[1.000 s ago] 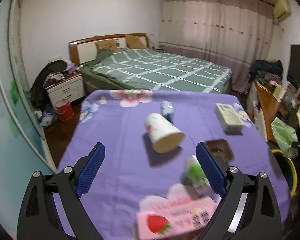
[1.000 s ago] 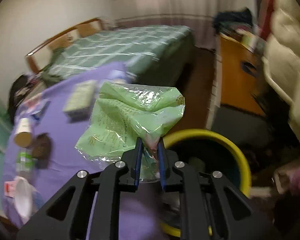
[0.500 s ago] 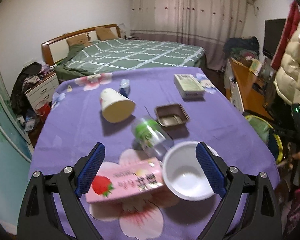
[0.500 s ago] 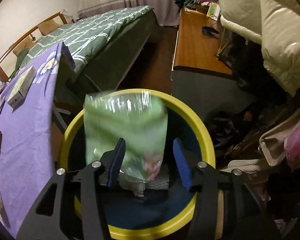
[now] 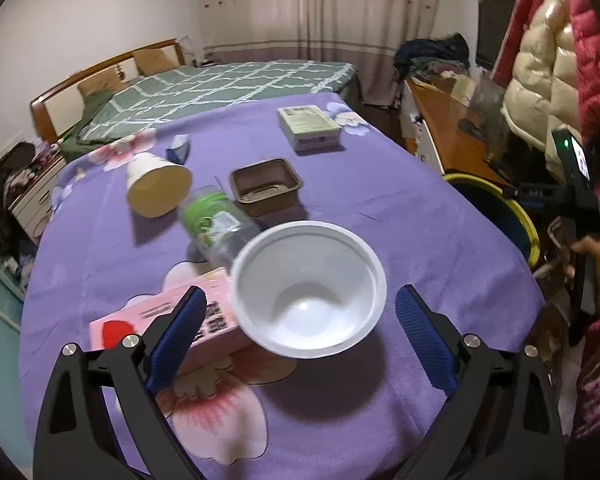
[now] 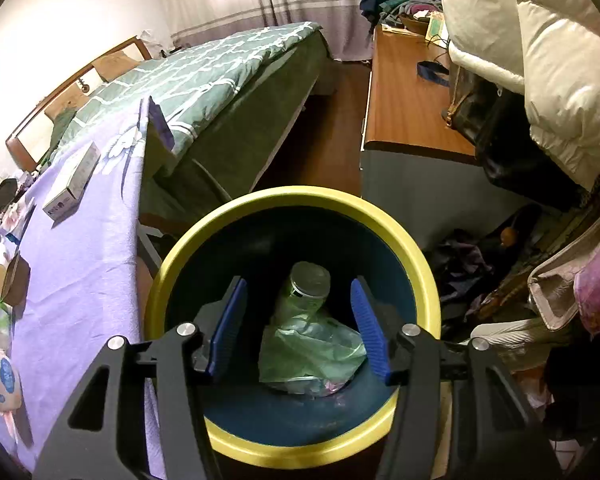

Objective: Collect trash
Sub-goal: 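Grasp the white plastic bowl by its rim with the left gripper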

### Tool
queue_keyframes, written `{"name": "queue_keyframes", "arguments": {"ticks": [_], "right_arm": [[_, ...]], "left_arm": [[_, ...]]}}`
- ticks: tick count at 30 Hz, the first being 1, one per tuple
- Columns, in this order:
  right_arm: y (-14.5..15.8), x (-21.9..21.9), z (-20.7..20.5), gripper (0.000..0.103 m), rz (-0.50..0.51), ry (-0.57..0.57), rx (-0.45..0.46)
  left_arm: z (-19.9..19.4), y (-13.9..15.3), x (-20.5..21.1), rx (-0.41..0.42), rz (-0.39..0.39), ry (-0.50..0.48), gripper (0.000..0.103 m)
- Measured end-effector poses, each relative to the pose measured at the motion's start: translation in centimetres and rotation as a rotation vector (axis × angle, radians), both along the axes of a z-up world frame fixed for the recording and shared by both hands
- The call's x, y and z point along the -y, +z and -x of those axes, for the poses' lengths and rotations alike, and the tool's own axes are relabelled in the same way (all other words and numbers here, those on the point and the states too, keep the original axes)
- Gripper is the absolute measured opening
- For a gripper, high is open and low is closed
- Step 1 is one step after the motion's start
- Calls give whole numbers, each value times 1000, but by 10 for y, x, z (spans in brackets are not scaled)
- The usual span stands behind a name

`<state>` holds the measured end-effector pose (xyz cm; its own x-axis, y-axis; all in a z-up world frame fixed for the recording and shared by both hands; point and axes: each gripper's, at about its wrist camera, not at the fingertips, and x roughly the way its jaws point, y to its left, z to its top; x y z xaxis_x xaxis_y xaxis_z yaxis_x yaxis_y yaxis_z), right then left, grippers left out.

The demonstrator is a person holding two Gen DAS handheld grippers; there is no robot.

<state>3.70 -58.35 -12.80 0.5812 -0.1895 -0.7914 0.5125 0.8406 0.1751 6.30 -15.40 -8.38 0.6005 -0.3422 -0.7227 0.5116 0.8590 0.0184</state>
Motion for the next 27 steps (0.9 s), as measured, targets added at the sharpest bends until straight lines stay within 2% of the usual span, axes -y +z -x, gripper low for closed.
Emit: {"name": "queue_keyframes", "arguments": {"ticks": [4, 5, 16, 23, 25, 26, 27], "right_arm": [[0, -3, 0, 53, -3, 10, 3], [0, -4, -1, 53, -3, 13, 2], [-4, -8, -6, 53, -34, 44, 3], [-4, -8, -5, 53, -40, 50, 9], [-4, -8, -6, 53, -43, 52, 10], [-4, -8, -5, 53, -44, 52, 11], [-4, -8, -4, 53, -45, 54, 13]], "left_arm": [[-11, -10, 6, -16, -27, -1, 95], [-12, -12, 6, -19, -27, -6, 97], [-10, -22, 23, -25, -88, -98, 98], [-14, -23, 26, -17, -88, -108, 98], [-18, -25, 28, -9, -84, -107, 95], [-21, -26, 30, -11, -90, -106, 87], [-22, -27, 31, -14, -91, -105, 86]]}}
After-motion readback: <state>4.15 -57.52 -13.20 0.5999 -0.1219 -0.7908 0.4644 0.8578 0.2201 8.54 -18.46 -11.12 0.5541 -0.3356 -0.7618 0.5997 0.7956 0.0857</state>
